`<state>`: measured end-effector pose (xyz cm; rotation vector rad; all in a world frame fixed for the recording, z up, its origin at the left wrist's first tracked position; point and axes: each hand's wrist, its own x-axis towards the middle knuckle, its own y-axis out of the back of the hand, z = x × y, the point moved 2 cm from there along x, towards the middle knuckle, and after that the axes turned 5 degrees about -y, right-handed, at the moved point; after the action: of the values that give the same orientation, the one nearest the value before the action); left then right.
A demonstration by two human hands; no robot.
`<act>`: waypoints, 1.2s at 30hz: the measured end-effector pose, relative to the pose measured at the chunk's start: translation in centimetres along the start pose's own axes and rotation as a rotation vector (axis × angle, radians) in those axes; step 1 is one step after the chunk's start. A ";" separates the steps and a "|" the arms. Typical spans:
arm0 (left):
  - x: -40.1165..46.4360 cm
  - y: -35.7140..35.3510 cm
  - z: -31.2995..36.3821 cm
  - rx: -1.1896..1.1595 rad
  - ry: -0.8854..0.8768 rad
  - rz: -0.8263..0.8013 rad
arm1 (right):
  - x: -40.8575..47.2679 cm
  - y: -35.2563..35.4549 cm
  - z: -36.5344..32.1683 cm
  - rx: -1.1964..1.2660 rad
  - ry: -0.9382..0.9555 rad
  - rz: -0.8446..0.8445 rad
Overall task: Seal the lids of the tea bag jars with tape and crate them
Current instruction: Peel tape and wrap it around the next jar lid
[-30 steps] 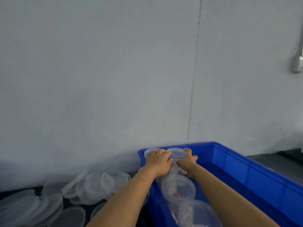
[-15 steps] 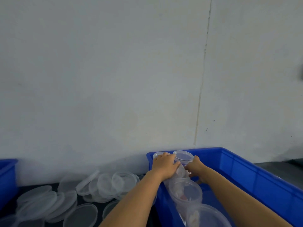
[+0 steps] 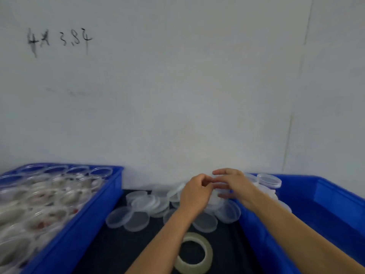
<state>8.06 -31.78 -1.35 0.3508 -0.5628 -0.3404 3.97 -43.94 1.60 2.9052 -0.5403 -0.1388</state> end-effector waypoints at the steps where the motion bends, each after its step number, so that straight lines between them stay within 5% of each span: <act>1: -1.9 1.6 -0.2 0.010 0.022 0.022 | -0.9 -1.9 0.1 0.015 0.004 -0.051; 11: -13.7 15.6 -3.8 0.497 0.158 0.104 | -7.5 -19.3 1.1 0.096 -0.061 -0.373; 20: -16.7 26.0 -5.3 0.631 0.189 0.177 | -10.1 -28.6 0.0 -0.022 0.040 -0.424; 25: -17.3 31.3 -7.0 0.861 0.299 -0.029 | -11.2 -32.6 -0.8 -0.249 0.230 -0.490; 30: -18.8 34.1 -9.6 0.753 0.379 -0.369 | -11.8 -35.4 -0.5 -0.570 0.316 -0.586; 36: -18.8 34.2 -10.9 0.814 0.319 -0.271 | -12.2 -36.4 -0.2 -0.636 0.345 -0.506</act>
<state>6.71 8.65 -4.48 1.2519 -0.3152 -0.2941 5.33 -6.06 -4.66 2.2947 0.2651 0.1076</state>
